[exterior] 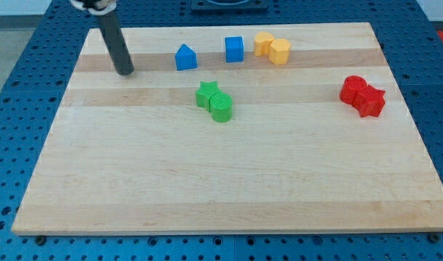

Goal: Slide the blue triangle to the bottom left of the blue cube

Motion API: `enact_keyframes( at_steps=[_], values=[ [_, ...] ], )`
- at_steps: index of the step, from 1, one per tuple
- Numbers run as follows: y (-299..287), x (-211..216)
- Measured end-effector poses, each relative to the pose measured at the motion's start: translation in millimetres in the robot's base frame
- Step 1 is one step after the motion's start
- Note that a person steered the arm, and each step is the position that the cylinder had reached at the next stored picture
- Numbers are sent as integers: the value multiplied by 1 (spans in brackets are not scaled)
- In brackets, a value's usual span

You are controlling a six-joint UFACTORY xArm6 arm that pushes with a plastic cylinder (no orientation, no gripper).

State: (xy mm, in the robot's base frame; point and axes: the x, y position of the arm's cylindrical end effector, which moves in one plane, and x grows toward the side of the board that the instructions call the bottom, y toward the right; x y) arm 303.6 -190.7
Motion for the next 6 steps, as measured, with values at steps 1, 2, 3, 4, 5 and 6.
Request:
enact_keyframes(
  at_steps=[1,2,3,4,5,6],
  values=[
    [39,-14],
    [82,-7],
    [123,-7],
    [128,-7],
    [128,-6],
    [137,1]
  ],
)
